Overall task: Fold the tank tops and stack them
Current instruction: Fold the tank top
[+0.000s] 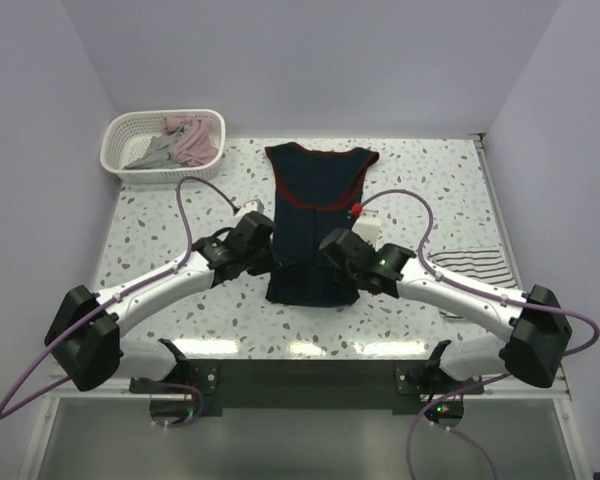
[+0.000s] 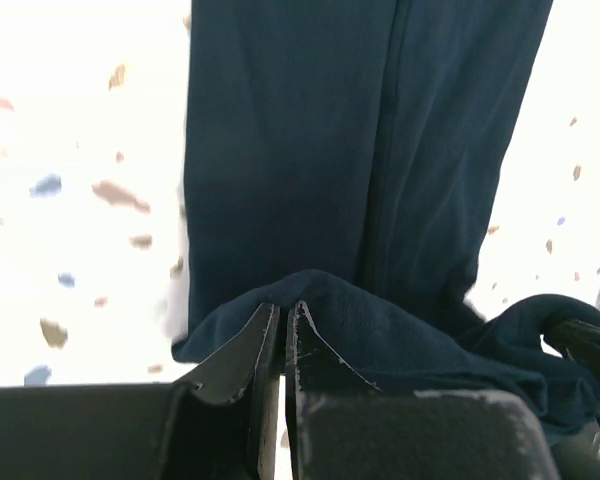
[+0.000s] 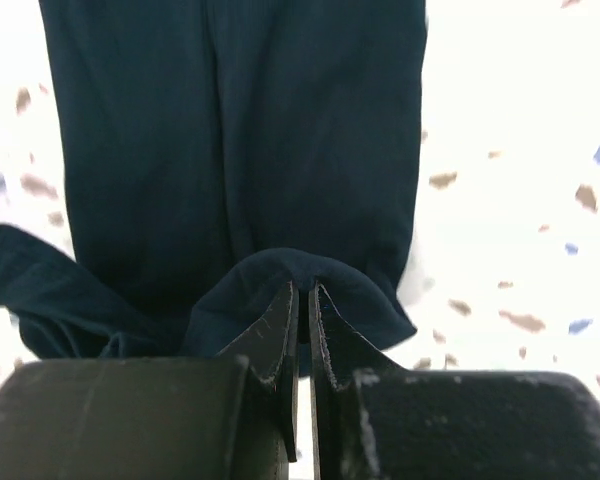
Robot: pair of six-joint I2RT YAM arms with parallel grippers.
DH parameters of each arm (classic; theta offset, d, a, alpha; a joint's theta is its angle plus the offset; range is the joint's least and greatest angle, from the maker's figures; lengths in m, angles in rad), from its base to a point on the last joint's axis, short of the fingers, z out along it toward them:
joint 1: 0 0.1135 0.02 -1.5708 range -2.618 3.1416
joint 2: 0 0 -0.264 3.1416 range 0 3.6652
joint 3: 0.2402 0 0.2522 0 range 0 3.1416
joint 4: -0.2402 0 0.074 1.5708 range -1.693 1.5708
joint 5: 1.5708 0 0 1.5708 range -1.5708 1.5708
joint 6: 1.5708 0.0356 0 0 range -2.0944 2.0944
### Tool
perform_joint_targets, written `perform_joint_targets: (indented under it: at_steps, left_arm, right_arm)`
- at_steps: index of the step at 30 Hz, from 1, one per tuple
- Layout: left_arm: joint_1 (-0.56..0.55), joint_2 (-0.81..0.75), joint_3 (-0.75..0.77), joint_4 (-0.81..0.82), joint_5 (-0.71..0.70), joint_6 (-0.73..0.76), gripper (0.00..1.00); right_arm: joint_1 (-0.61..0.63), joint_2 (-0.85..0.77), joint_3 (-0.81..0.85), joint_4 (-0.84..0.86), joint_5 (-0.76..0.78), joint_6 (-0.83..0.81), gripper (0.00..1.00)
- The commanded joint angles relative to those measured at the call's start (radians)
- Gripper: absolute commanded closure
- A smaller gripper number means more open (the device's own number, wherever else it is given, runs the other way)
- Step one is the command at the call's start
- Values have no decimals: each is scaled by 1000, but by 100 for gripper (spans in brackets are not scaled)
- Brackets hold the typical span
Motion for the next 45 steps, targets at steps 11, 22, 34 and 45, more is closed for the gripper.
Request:
perform_joint_targets:
  at_steps: [11, 22, 34, 45]
  left_arm:
    - [241, 423, 449, 170, 86, 218, 100]
    - [353, 729, 632, 271, 178, 270, 63]
    - [379, 482, 447, 293, 214, 237, 53]
    - [292, 589, 413, 417, 237, 212, 62]
  right_arm:
    - [-380, 309, 315, 213, -141, -289, 100]
    - [-527, 593, 520, 273, -287, -356, 73]
    - [-486, 477, 485, 173, -250, -347, 38]
    - [-375, 470, 257, 253, -226, -252, 45]
